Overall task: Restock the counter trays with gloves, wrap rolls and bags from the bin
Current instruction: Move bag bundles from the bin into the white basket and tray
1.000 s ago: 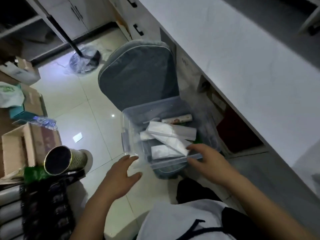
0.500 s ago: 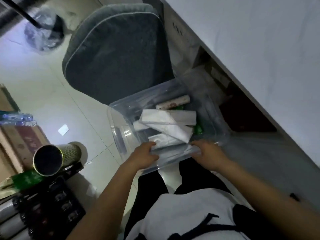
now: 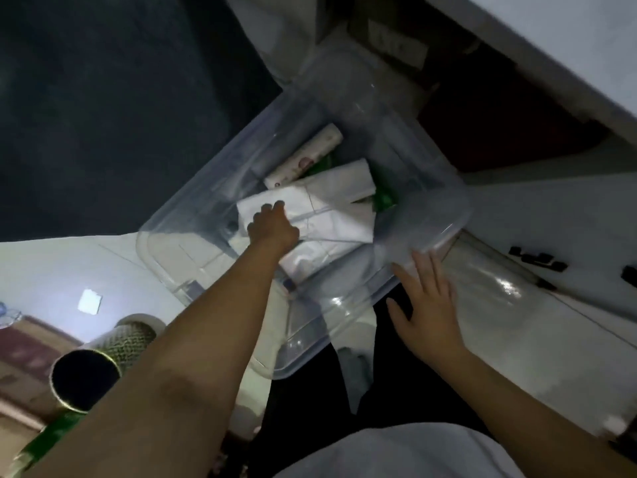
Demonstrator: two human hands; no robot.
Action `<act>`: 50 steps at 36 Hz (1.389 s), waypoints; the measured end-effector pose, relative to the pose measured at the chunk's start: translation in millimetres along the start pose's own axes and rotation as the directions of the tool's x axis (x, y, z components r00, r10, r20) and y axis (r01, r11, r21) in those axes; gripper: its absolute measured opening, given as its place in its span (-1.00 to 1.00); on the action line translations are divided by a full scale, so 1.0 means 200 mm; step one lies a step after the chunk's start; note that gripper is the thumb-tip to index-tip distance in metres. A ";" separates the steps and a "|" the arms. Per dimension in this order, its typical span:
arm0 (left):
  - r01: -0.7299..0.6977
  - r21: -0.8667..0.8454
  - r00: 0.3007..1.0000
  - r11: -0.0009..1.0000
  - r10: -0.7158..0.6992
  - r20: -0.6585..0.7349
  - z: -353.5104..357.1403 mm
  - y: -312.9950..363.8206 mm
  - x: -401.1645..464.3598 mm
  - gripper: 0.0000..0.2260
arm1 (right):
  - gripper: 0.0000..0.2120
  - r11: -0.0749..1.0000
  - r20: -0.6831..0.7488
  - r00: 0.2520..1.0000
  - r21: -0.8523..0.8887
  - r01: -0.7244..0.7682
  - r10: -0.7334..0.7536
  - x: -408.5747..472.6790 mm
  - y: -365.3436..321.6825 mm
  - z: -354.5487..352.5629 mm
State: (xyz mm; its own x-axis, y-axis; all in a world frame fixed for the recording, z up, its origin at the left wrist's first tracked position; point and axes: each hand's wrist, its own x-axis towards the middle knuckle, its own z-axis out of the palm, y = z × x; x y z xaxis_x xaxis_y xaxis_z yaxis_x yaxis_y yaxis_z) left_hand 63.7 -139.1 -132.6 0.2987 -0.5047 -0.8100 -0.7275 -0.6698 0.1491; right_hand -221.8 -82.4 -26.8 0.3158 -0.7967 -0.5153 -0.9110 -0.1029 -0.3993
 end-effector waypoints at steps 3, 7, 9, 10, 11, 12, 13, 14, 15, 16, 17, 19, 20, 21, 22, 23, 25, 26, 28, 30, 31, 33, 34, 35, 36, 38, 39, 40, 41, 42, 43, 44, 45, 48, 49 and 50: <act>-0.083 0.025 0.993 0.996 0.084 -0.077 -0.02 0.07 0.10 -0.35 | -0.48 0.997 -0.019 1.000 0.075 -0.013 0.015 0.01 0.01 0.04; -0.131 0.145 0.984 0.981 0.147 -0.103 0.00 0.13 0.21 -0.38 | -0.52 0.990 -0.074 0.997 0.138 0.012 -0.002 0.03 0.01 0.05; -0.121 0.234 0.983 0.965 0.149 -0.105 0.00 0.14 0.24 -0.40 | -0.54 0.988 -0.091 0.996 0.152 0.009 0.005 0.03 0.01 0.06; -0.111 0.266 0.984 0.958 0.143 -0.104 0.00 0.14 0.26 -0.41 | -0.53 0.987 -0.098 0.995 0.159 0.006 0.009 0.02 0.01 0.07; -0.097 0.286 0.986 0.953 0.131 -0.101 0.00 0.15 0.27 -0.42 | -0.53 0.986 -0.106 0.994 0.167 0.007 0.011 0.02 0.00 0.08; -0.083 0.299 0.989 0.951 0.115 -0.093 -0.01 0.15 0.29 -0.43 | -0.55 0.985 -0.115 0.993 0.172 0.012 0.008 0.03 0.00 0.08; -0.067 0.313 0.991 0.947 0.099 -0.085 -0.01 0.14 0.30 -0.43 | -0.56 0.984 -0.123 0.992 0.175 0.018 0.004 0.03 0.00 0.08; -0.054 0.327 0.993 0.944 0.084 -0.080 -0.01 0.14 0.30 -0.44 | -0.56 0.984 -0.126 0.992 0.179 0.019 0.004 0.03 -0.01 0.09; -0.045 0.335 0.994 0.941 0.075 -0.077 -0.01 0.13 0.31 -0.43 | -0.55 0.983 -0.124 0.992 0.184 0.016 0.007 0.03 -0.01 0.08; -0.043 0.332 0.994 0.942 0.072 -0.076 -0.02 0.12 0.31 -0.42 | -0.56 0.982 -0.122 0.992 0.187 0.012 0.011 0.03 -0.02 0.08; -0.045 0.318 0.995 0.947 0.072 -0.073 -0.02 0.11 0.31 -0.41 | -0.56 0.982 -0.121 0.993 0.188 0.008 0.015 0.04 -0.02 0.08; -0.050 0.245 0.996 0.968 0.067 -0.059 -0.01 0.09 0.31 -0.47 | -0.56 0.983 -0.118 0.993 0.186 0.002 0.021 0.04 -0.03 0.08; -0.043 0.186 0.997 0.982 0.055 -0.058 -0.01 0.07 0.31 -0.52 | -0.57 0.983 -0.115 0.993 0.182 0.000 0.021 0.04 -0.02 0.08; -0.028 0.121 0.998 0.992 0.036 -0.059 -0.01 0.06 0.30 -0.56 | -0.57 0.985 -0.111 0.994 0.173 0.000 0.019 0.04 -0.02 0.08; -0.018 0.055 0.998 0.998 0.021 -0.061 -0.01 0.05 0.30 -0.57 | -0.57 0.987 -0.107 0.994 0.162 0.000 0.017 0.04 -0.02 0.08; -0.014 -0.012 0.998 1.000 0.013 -0.057 0.00 0.04 0.29 -0.57 | -0.57 0.989 -0.100 0.995 0.150 0.001 0.015 0.04 -0.02 0.07; -0.022 -0.136 0.999 0.990 0.017 -0.037 0.00 0.03 0.26 -0.57 | -0.57 0.992 -0.076 0.997 0.124 -0.002 0.012 0.04 -0.01 0.05; -0.026 -0.184 0.999 0.983 0.020 -0.031 -0.01 0.02 0.24 -0.60 | -0.56 0.994 -0.055 0.998 0.106 -0.007 0.013 0.03 -0.01 0.04; -0.022 -0.257 1.000 0.966 0.018 -0.019 -0.02 0.01 0.17 -0.65 | -0.52 0.996 -0.002 1.000 0.081 -0.029 0.029 0.04 -0.03 0.00; -0.016 -0.302 1.000 0.953 0.021 0.012 -0.06 -0.02 0.08 -0.62 | -0.51 0.991 0.070 0.994 0.100 -0.088 0.081 0.05 -0.06 -0.06; -0.017 -0.319 0.999 0.948 0.028 0.032 -0.08 -0.02 0.02 -0.60 | -0.51 0.984 0.109 0.987 0.126 -0.129 0.116 0.06 -0.08 -0.10; -0.030 -0.392 0.997 0.919 0.055 0.053 -0.13 -0.03 -0.11 -0.62 | -0.51 0.961 0.178 0.970 0.189 -0.199 0.166 0.09 -0.12 -0.19; -0.035 -0.453 0.996 0.891 0.068 0.056 -0.16 -0.03 -0.20 -0.64 | -0.51 0.945 0.196 0.965 0.242 -0.218 0.172 0.11 -0.15 -0.24; -0.038 -0.518 0.995 0.854 0.080 0.058 -0.20 -0.03 -0.29 -0.67 | -0.53 0.925 0.202 0.965 0.308 -0.224 0.166 0.13 -0.18 -0.30; -0.043 -0.579 0.994 0.814 0.092 0.056 -0.23 -0.02 -0.39 -0.69 | -0.54 0.902 0.205 0.966 0.367 -0.226 0.158 0.15 -0.21 -0.35; -0.061 -0.681 0.991 0.729 0.126 0.046 -0.30 0.00 -0.60 -0.76 | -0.55 0.863 0.224 0.964 0.448 -0.235 0.146 0.16 -0.26 -0.47; -0.073 -0.732 0.988 0.678 0.148 0.038 -0.33 0.02 -0.70 -0.78 | -0.55 0.835 0.241 0.961 0.494 -0.243 0.136 0.17 -0.29 -0.53; -0.087 -0.780 0.985 0.620 0.169 0.024 -0.37 0.04 -0.81 -0.78 | -0.56 0.794 0.262 0.957 0.553 -0.253 0.123 0.17 -0.32 -0.59; -0.104 -0.821 0.982 0.562 0.189 0.004 -0.40 0.06 -0.90 -0.78 | -0.56 0.743 0.283 0.953 0.613 -0.267 0.109 0.17 -0.35 -0.65; -0.119 -0.853 0.979 0.509 0.204 -0.015 -0.43 0.09 -0.99 -0.78 | -0.56 0.691 0.302 0.949 0.667 -0.278 0.090 0.16 -0.38 -0.71; -0.133 -0.879 0.975 0.458 0.219 -0.033 -0.45 0.11 -1.07 -0.76 | -0.57 0.643 0.313 0.947 0.713 -0.282 0.068 0.14 -0.41 -0.77; -0.149 -0.899 0.971 0.412 0.235 -0.053 -0.48 0.14 -1.15 -0.73 | -0.58 0.596 0.310 0.950 0.755 -0.274 0.044 0.11 -0.44 -0.82; -0.169 -0.911 0.965 0.377 0.251 -0.074 -0.51 0.17 -1.22 -0.70 | -0.60 0.548 0.297 0.955 0.796 -0.256 0.016 0.08 -0.46 -0.87; -0.218 -0.923 0.948 0.318 0.293 -0.123 -0.60 0.27 -1.36 -0.61 | -0.61 0.364 0.253 0.965 0.907 -0.211 -0.071 0.00 -0.50 -1.00; -0.229 -0.925 0.942 0.302 0.309 -0.132 -0.63 0.31 -1.39 -0.58 | -0.62 0.307 0.232 0.968 0.932 -0.194 -0.094 -0.02 -0.51 -1.05; -0.243 -0.926 0.934 0.288 0.329 -0.143 -0.66 0.35 -1.41 -0.56 | -0.62 0.267 0.202 0.973 0.949 -0.168 -0.107 -0.03 -0.51 -1.10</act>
State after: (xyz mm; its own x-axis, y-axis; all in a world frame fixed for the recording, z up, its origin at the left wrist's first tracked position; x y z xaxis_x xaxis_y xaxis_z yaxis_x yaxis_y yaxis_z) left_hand 9.2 -115.2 181.2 0.1280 -0.7690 -0.6263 0.2898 -0.5750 0.7651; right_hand -190.0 -197.3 183.6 0.4589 -0.6441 -0.6120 -0.0444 0.6713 -0.7398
